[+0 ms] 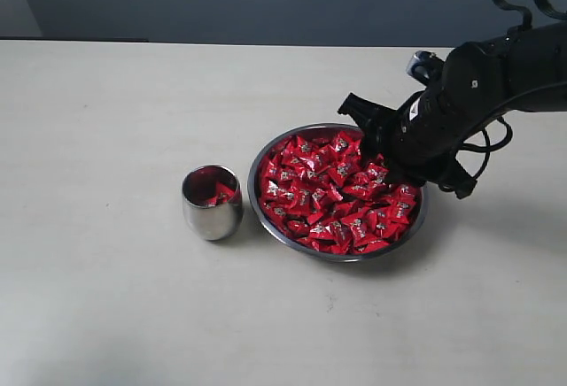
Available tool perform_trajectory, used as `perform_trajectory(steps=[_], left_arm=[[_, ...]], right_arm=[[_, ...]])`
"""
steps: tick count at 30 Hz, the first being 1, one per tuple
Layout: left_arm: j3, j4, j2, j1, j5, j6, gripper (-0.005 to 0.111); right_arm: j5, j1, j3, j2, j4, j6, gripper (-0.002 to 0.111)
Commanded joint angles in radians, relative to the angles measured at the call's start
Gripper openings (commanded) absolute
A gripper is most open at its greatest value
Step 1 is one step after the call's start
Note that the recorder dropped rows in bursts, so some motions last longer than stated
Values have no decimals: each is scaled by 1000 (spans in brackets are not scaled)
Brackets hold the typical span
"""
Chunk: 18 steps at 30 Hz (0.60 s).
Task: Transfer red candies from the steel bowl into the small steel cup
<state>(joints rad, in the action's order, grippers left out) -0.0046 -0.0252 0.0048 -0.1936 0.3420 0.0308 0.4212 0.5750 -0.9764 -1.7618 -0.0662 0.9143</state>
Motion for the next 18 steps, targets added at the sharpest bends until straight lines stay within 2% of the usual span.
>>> perform_trajectory(steps=[1,5,18], left_arm=[[5,-2,-5,7,-8,-1,0],[5,-2,-5,7,-8,-1,0],[5,-2,-5,7,-8,-1,0]], right_arm=[[-8,-4,4,-1,1,47,39],[-70,-4,4,3,42,-32,39],[-97,-4,4,23,21,-33,39]])
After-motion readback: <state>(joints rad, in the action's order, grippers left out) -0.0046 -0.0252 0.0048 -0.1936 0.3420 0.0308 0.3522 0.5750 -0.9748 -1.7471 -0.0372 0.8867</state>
